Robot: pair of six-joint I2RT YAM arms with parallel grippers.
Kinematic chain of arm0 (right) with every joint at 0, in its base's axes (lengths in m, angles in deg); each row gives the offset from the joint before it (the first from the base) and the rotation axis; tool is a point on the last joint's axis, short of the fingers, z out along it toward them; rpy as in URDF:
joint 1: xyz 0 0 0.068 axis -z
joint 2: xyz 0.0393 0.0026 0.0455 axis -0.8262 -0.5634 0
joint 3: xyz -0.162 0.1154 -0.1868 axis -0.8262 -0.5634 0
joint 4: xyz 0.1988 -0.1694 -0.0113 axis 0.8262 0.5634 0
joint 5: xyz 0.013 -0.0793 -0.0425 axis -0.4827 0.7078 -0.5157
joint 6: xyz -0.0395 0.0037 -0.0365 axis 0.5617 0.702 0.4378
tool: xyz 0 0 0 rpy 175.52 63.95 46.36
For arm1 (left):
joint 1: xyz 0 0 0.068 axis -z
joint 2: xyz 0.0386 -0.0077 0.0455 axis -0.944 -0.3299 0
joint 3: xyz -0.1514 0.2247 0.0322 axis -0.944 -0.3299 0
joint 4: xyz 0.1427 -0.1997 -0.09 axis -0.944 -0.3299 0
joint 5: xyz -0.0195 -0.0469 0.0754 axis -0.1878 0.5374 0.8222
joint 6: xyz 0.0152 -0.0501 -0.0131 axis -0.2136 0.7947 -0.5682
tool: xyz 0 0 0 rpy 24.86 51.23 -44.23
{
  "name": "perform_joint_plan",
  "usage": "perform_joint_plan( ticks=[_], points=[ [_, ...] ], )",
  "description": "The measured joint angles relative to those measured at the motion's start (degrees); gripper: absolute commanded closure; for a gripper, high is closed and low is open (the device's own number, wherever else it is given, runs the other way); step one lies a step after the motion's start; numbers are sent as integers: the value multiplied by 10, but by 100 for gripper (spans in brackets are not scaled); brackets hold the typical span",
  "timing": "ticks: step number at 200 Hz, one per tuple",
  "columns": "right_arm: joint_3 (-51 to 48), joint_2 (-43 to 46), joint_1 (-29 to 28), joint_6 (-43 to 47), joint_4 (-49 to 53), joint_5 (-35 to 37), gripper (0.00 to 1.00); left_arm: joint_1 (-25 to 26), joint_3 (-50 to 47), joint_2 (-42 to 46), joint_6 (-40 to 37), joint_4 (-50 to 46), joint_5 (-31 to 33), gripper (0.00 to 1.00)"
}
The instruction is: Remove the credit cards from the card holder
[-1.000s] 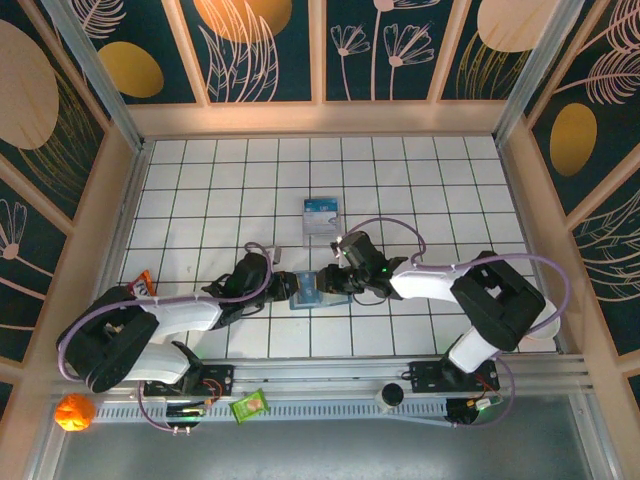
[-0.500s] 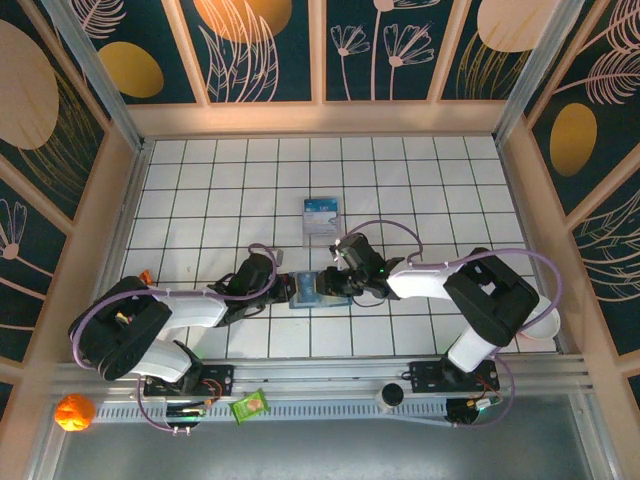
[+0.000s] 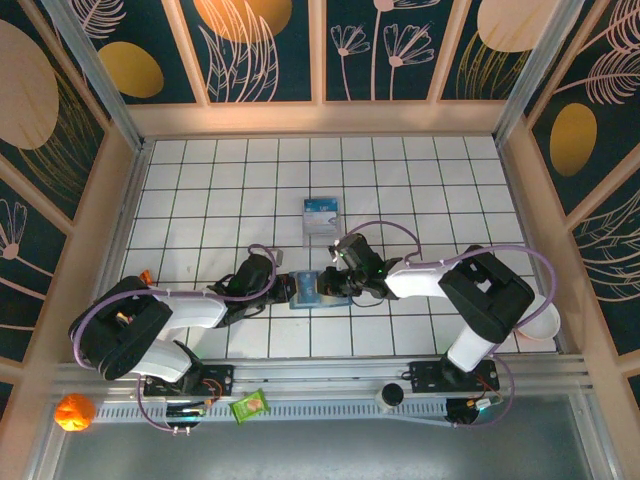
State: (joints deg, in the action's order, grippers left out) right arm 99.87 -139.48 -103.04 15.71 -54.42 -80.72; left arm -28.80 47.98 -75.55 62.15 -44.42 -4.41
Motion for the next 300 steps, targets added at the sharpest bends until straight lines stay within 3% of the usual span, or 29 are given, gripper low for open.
perform_joint_plan(
  ticks=[75, 159, 300],
  points=[
    [-16, 27, 1, -21, 7, 17, 100, 0, -1, 0, 0, 2, -6, 100],
    [-43, 110, 9, -30, 82, 68, 100, 0, 0, 0, 0, 2, -7, 100],
    [27, 123, 9, 11, 242, 113, 100, 0, 23, -18, -20, -12, -16, 100]
  ],
)
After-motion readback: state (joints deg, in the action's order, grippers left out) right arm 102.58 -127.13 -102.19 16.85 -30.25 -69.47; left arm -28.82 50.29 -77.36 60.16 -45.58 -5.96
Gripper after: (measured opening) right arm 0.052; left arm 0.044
